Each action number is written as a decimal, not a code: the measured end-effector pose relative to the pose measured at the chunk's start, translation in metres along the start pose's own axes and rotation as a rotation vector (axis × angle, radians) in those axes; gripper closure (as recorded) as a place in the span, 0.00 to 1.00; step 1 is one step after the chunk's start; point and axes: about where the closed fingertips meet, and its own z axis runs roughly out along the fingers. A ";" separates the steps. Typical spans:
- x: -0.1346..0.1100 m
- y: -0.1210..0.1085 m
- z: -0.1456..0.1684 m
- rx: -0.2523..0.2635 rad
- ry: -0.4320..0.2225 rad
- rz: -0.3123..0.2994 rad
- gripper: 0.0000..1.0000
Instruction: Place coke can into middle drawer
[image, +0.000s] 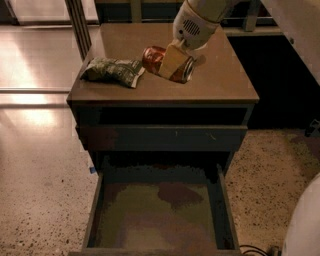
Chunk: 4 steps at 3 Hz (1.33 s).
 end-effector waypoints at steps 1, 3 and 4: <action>0.000 0.000 0.000 0.000 0.000 0.000 1.00; 0.036 0.051 0.000 0.067 -0.122 0.052 1.00; 0.093 0.063 0.056 0.016 -0.128 0.126 1.00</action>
Offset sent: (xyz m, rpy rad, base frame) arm -0.0707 -0.0130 0.0182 0.0134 -0.1111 -0.1167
